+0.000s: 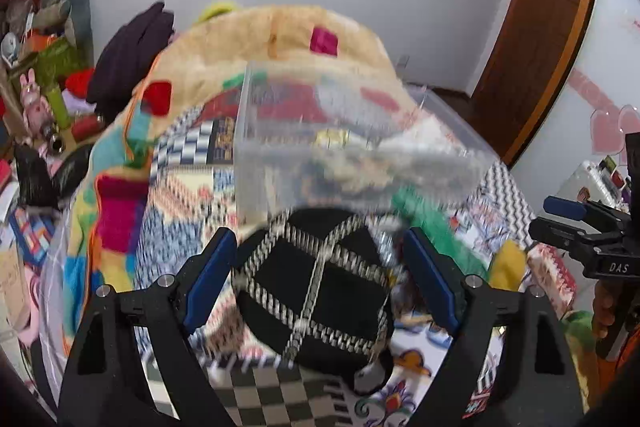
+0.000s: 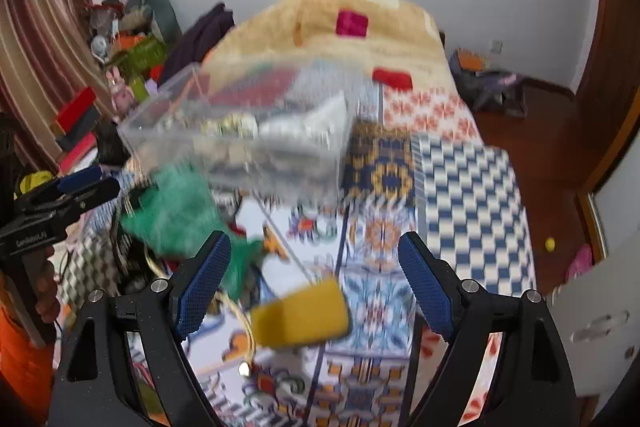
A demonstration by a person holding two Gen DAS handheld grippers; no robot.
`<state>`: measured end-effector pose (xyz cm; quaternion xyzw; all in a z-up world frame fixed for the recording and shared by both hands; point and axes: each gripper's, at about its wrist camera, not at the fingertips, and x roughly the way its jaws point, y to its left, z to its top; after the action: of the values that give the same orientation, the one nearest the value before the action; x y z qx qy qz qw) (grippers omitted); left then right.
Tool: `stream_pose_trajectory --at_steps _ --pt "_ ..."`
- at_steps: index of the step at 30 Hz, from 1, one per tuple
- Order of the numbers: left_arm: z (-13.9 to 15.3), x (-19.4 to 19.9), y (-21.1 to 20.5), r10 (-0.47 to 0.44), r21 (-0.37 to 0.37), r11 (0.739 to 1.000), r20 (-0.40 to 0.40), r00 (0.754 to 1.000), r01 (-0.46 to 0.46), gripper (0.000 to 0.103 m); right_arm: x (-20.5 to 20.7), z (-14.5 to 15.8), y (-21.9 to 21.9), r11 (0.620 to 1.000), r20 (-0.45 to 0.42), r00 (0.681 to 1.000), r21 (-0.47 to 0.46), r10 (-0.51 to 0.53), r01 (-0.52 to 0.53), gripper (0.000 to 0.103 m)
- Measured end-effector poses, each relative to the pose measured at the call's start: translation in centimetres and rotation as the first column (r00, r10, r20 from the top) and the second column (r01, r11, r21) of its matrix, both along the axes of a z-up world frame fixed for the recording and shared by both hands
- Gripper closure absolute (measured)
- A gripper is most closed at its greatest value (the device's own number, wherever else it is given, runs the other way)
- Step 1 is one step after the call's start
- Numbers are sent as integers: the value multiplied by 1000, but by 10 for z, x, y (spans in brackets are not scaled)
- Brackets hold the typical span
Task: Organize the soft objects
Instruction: 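Grasp the yellow sponge with the right tool while the left tool grasps the black chain-trimmed hat, then carry the sponge and hat into the clear box and open both tools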
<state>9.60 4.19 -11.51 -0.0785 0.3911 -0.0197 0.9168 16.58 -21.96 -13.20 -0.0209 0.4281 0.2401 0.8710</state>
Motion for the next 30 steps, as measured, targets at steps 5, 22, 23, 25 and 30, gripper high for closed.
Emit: stream_pose_trajectory --at_steps 5,22,23,25,30 --pt "-17 -8 -6 -13 -13 1000 -30 999 12 25 -8 -30 -2 1000 -102 995 -1 22 -22 22" --pt "-21 -22 -7 -38 -42 998 -16 999 37 87 -20 -35 7 998 -85 995 -17 55 -57 50" --pt "-19 -24 -6 -34 -42 999 -9 999 33 88 -22 -32 8 998 -76 996 -16 55 -57 50" --pt "-13 -27 -4 -28 -44 999 4 1000 28 92 -23 -25 7 998 -51 997 -15 54 -55 50" --pt "3 -32 4 10 -47 999 47 999 -8 95 -22 -4 8 999 4 999 14 52 -52 50"
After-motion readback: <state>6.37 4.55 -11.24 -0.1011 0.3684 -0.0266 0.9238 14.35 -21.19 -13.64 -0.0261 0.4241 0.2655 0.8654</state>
